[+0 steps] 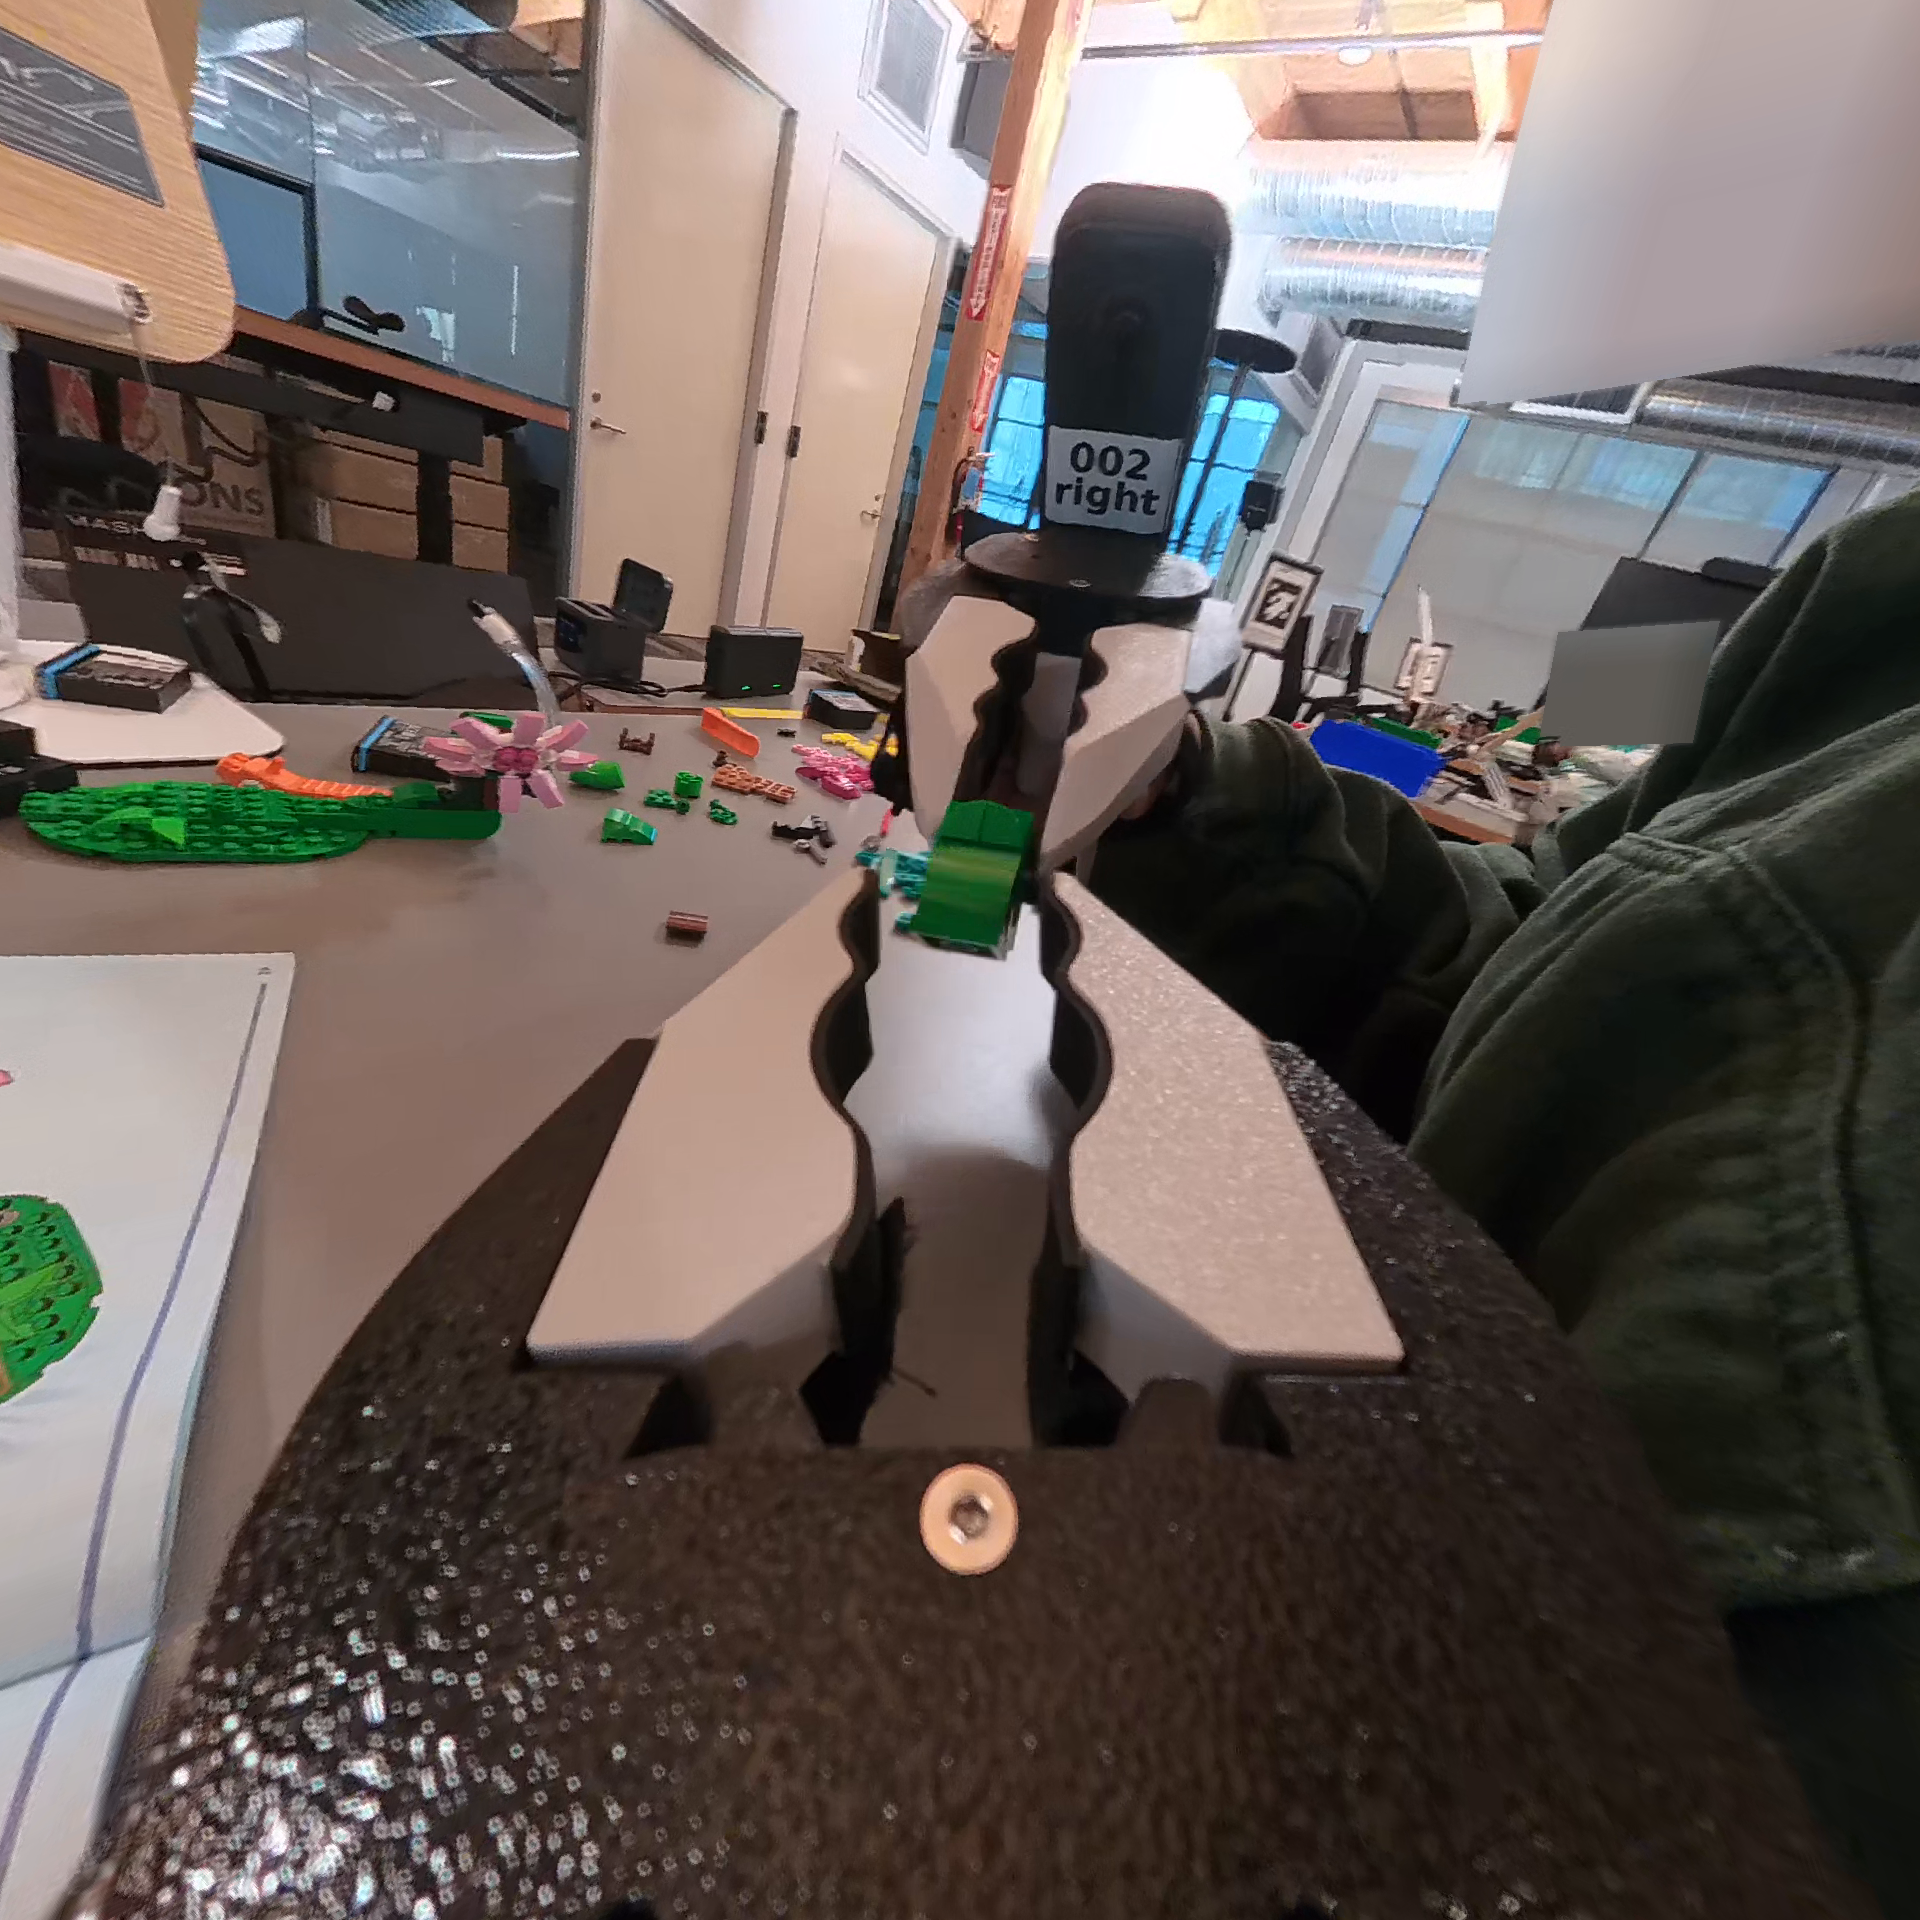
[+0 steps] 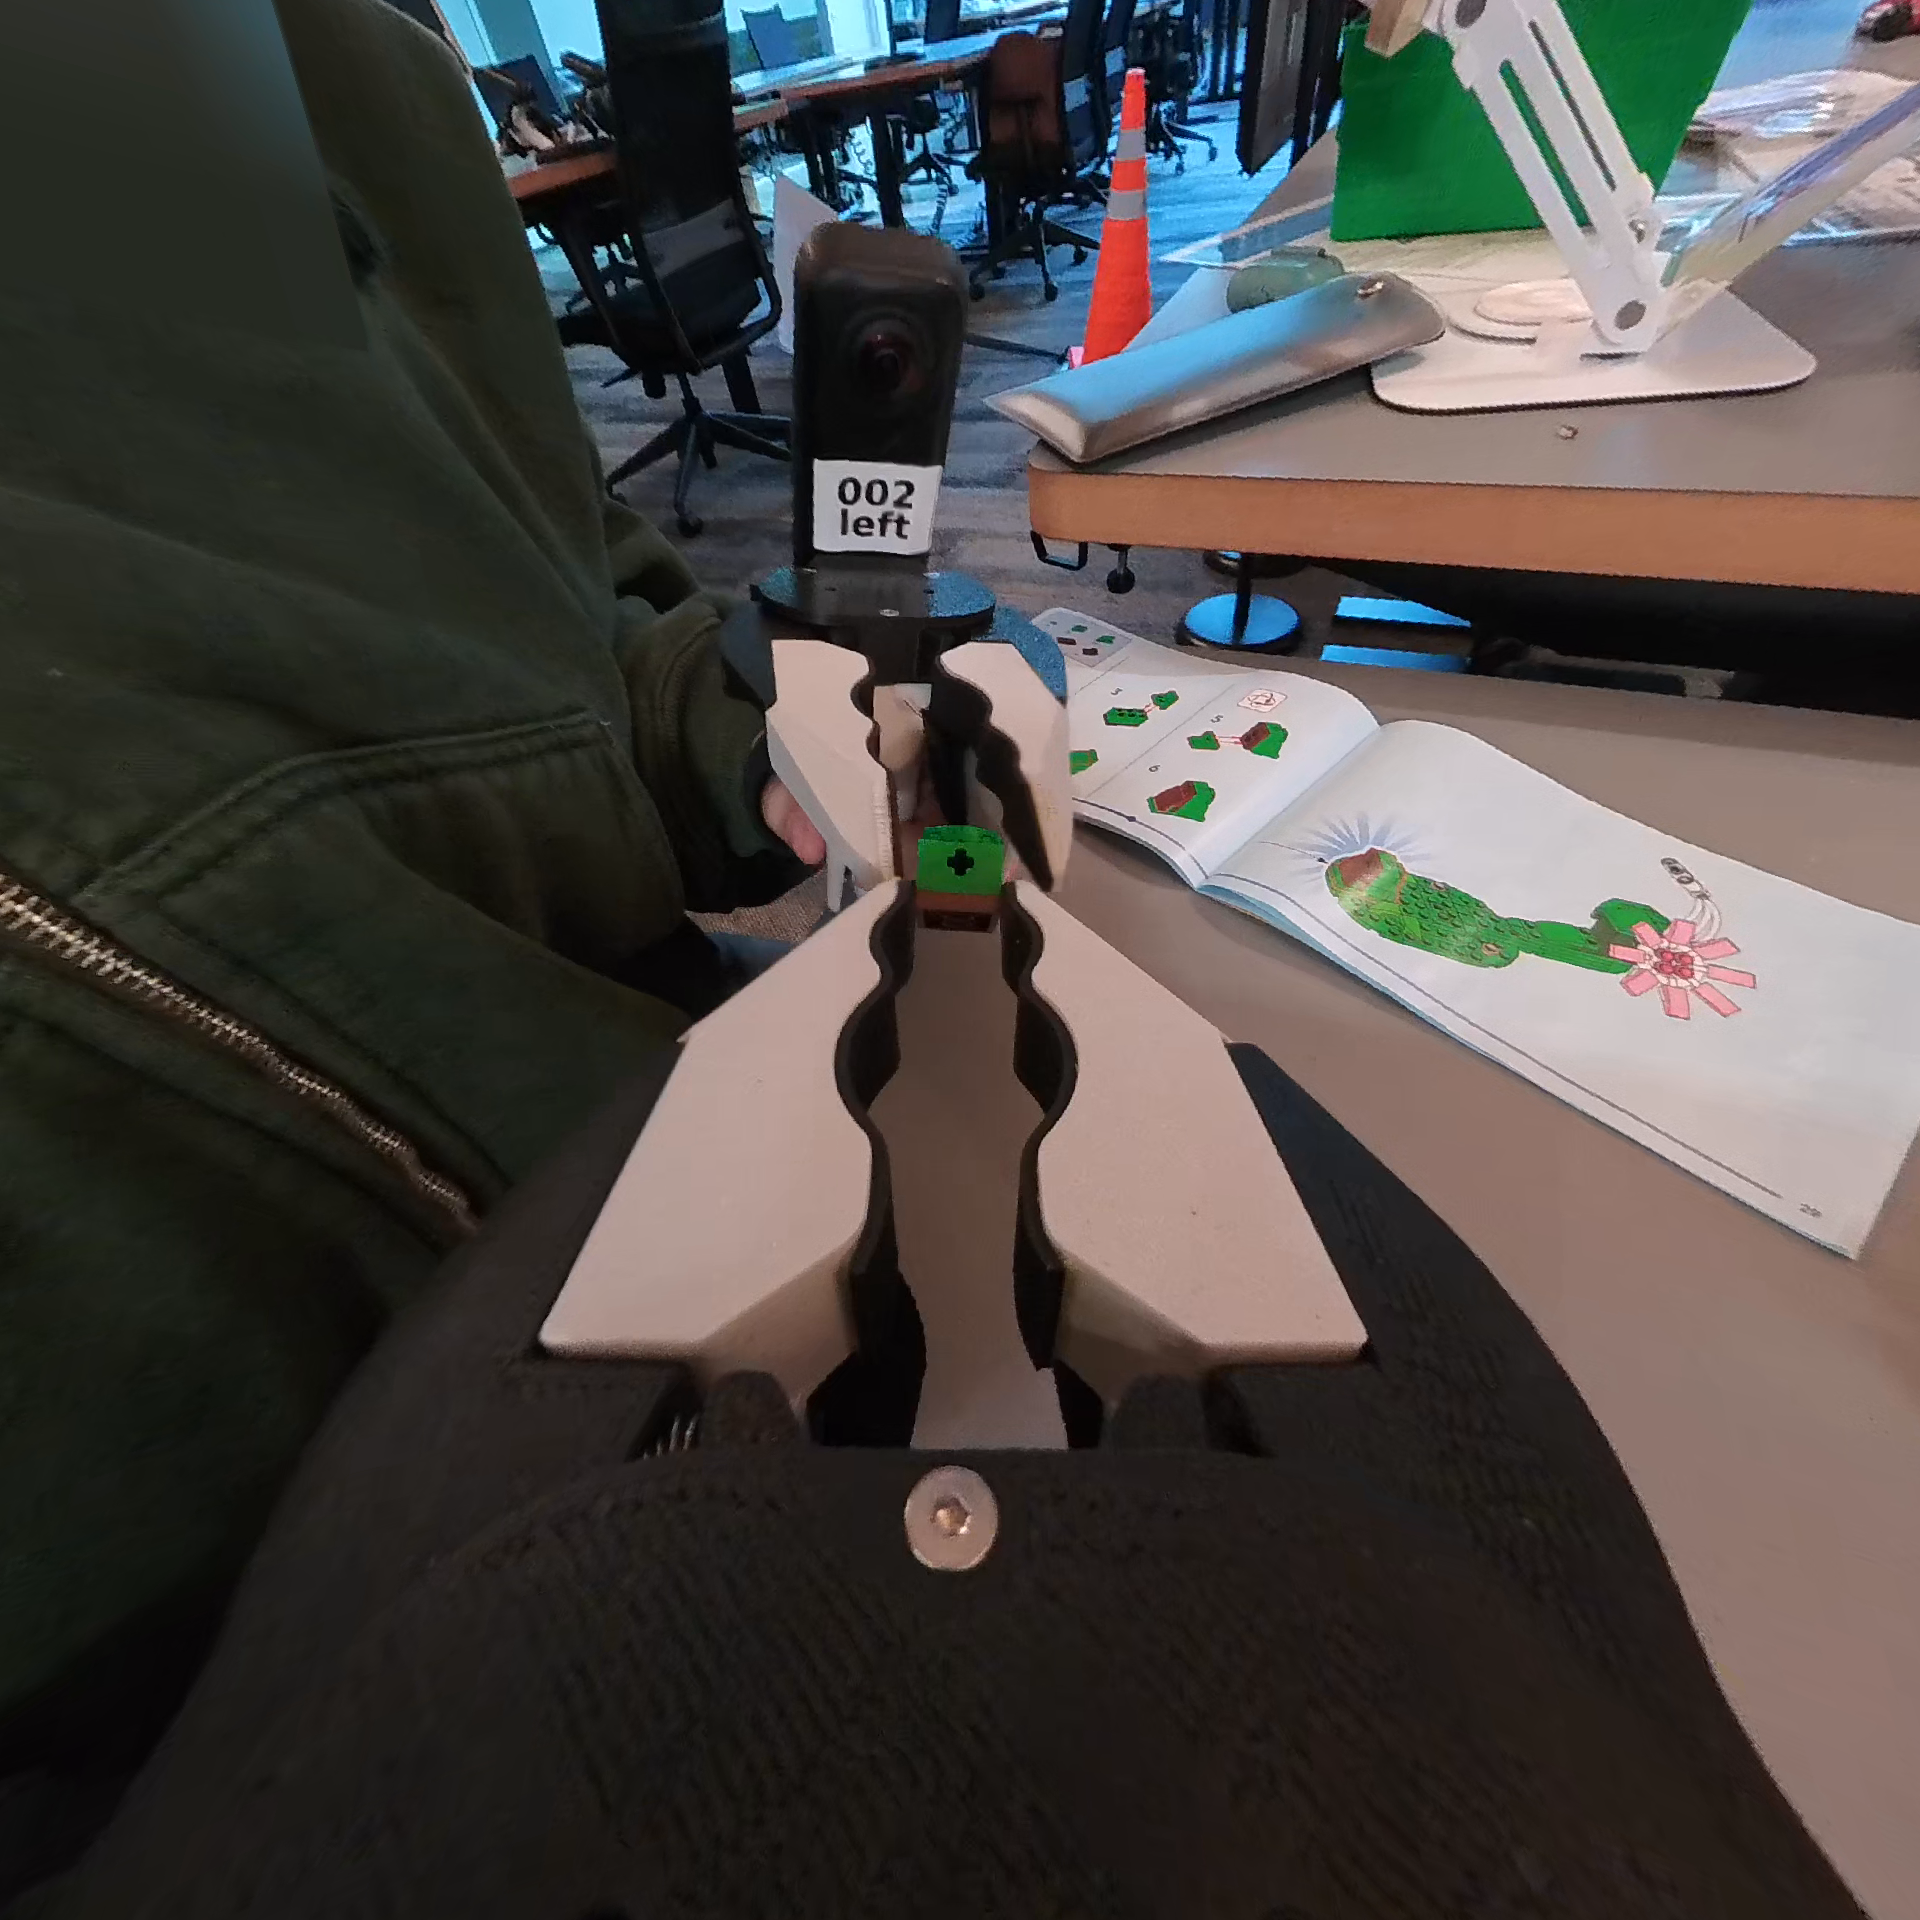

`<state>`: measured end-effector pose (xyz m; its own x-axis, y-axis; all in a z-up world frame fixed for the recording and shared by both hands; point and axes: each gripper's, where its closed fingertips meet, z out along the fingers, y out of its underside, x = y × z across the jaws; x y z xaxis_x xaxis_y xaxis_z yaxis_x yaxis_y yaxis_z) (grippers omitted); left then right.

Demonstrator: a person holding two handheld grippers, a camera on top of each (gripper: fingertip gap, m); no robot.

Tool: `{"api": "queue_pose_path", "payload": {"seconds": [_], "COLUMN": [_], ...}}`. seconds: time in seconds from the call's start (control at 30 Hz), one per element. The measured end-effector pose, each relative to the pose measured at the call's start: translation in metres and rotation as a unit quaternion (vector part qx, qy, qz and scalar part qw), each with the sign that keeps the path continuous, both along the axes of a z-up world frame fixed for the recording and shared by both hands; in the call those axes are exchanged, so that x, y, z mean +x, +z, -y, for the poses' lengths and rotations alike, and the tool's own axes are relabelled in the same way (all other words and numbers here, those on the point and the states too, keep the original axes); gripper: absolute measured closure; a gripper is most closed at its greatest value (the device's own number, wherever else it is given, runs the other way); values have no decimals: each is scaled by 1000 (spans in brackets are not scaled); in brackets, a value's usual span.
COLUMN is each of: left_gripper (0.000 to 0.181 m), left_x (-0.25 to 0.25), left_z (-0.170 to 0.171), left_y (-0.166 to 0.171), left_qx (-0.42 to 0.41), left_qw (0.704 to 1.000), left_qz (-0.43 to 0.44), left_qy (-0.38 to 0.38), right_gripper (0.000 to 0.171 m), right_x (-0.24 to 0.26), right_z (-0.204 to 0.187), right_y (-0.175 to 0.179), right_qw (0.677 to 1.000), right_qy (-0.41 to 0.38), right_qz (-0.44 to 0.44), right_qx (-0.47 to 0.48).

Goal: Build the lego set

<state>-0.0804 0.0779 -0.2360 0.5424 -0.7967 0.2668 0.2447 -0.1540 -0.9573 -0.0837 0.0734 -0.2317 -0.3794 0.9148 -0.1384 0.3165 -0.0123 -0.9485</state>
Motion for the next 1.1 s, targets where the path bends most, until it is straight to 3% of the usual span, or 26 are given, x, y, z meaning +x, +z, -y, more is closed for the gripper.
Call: {"api": "queue_pose_path", "payload": {"seconds": [0.07,0.33,0.57,0.8,1.1], "left_gripper": [163,167,167,168,167], "left_x": [2,-5,-40,-30,-42], "left_z": [2,6,14,19,16], "left_y": [0,13,42,38,39], "left_qx": [3,31,83,93,89], "left_qw": [1000,998,979,981,975], "left_qz": [0,50,186,170,204], "left_qy": [-7,-6,15,-3,6], "right_gripper": [156,151,150,151,154], "right_x": [1,1,14,24,33], "right_z": [1,-12,-46,-45,-40], "right_y": [1,5,-48,-89,-101], "right_qw": [1000,999,987,969,957], "right_qy": [3,-38,-129,-148,-190], "right_qz": [-2,-20,88,189,209], "right_qx": [-4,-5,29,53,63]}}
